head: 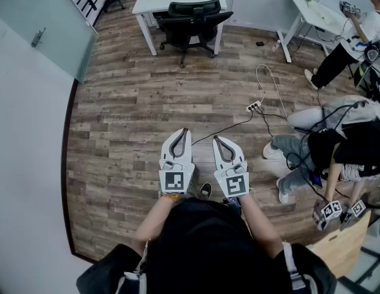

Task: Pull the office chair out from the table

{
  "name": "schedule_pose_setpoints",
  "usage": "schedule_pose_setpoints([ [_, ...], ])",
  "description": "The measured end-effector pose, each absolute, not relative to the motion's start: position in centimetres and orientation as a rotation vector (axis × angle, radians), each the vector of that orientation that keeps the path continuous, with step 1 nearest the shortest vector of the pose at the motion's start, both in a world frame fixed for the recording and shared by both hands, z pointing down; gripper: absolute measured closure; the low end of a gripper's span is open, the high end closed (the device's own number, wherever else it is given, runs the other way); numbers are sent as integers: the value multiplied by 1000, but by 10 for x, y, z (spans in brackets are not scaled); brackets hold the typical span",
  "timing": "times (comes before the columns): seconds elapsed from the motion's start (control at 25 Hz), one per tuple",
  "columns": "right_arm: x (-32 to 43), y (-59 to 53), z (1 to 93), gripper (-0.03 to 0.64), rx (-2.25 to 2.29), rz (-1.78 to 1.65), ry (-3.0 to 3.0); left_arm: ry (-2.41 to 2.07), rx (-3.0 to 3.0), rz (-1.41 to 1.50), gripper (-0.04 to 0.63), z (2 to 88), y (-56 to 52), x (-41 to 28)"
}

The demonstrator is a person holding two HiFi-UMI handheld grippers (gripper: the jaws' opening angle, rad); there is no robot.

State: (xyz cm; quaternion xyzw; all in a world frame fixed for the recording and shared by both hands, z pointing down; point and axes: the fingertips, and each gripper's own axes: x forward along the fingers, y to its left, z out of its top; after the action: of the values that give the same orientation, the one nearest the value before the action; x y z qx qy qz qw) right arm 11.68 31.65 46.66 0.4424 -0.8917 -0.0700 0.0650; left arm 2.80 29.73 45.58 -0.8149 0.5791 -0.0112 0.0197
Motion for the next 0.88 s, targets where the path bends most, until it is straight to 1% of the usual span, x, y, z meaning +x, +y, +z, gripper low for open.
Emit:
schedule_pose_setpoints([
  [0.16,108,288,460,611,1337,-165,-2752,1761,-2517,-69,571,454,270,22],
  [0.6,79,195,448,611,1397,-176,-2714,1719,-2509,-1,571,434,175,-3],
  [0.88,46,149,441,611,1412,-204,-2686,1701,-2505,28,571,421,127,-34],
])
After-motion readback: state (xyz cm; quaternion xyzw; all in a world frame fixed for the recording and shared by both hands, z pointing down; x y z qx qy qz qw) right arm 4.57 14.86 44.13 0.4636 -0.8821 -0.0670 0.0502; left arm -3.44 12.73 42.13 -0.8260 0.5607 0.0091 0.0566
